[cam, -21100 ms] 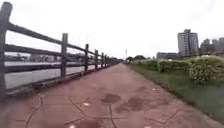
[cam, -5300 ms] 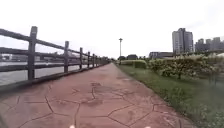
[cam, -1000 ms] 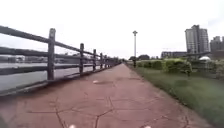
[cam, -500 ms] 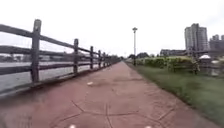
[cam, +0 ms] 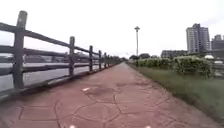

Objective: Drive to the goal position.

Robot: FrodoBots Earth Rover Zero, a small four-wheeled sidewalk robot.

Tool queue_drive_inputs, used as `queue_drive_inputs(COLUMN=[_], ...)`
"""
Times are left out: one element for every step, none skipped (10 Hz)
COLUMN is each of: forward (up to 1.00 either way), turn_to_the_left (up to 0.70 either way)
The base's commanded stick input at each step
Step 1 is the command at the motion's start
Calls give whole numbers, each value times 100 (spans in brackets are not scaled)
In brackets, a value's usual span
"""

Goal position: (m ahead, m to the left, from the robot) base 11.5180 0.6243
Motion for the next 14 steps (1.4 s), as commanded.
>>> queue_drive_inputs(forward=[100, 100, 100, 100, 100, 100, 100, 100, 100, 100, 100, 100, 100, 100], turn_to_the_left=[1, 1, -39, -35, -21, 1, 1, 1, 1, 1, 1, 1, -12, -39])
